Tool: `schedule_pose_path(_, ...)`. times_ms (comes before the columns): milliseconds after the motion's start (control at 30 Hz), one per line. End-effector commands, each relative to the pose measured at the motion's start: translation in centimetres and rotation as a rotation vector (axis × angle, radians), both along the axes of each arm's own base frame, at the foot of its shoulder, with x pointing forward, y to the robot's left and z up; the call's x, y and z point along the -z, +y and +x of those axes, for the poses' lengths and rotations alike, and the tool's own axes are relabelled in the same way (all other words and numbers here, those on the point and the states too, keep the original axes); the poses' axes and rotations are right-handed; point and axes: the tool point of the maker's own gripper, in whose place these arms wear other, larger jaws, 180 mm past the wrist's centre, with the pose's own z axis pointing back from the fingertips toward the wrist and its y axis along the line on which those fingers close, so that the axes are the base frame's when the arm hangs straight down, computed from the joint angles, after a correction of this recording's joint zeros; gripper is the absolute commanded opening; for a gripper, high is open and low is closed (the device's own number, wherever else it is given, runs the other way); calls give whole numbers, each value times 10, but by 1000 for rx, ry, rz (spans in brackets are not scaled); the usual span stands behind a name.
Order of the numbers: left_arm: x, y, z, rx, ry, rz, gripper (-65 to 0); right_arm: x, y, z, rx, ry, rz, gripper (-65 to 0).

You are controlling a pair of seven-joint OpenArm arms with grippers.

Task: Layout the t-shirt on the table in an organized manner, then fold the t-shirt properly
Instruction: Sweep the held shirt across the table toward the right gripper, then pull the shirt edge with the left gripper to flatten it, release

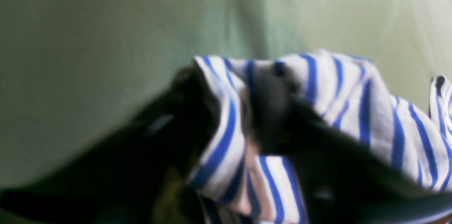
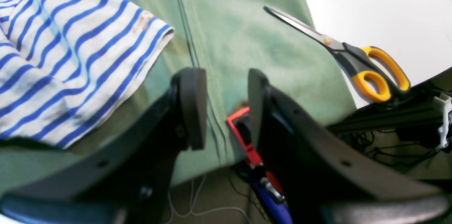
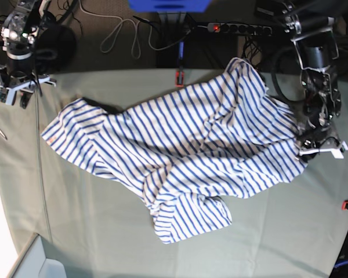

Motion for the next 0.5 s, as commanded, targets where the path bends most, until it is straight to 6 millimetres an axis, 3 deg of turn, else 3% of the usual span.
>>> schedule_pose_path(0, -13, 10, 8, -4, -29, 21, -507, -11, -3, 5, -19, -35, -24, -449)
schedule_pose_path(67, -20, 10, 17, -6, -50, 20, -650, -11, -4, 5, -20, -34, -26, -449)
schedule_pose_path(167, -36, 14, 24, -2, -88, 40, -633, -12, -4, 5, -21, -36, -27, -449)
schedule_pose_path(400, -144, 14, 52, 48, -337, 185, -648, -14, -4, 9, -23, -45, -29, -449)
schedule_pose_path(467, -175, 13, 69, 49, -411, 201, -648, -14, -3, 9, -26, -45, -27, -449)
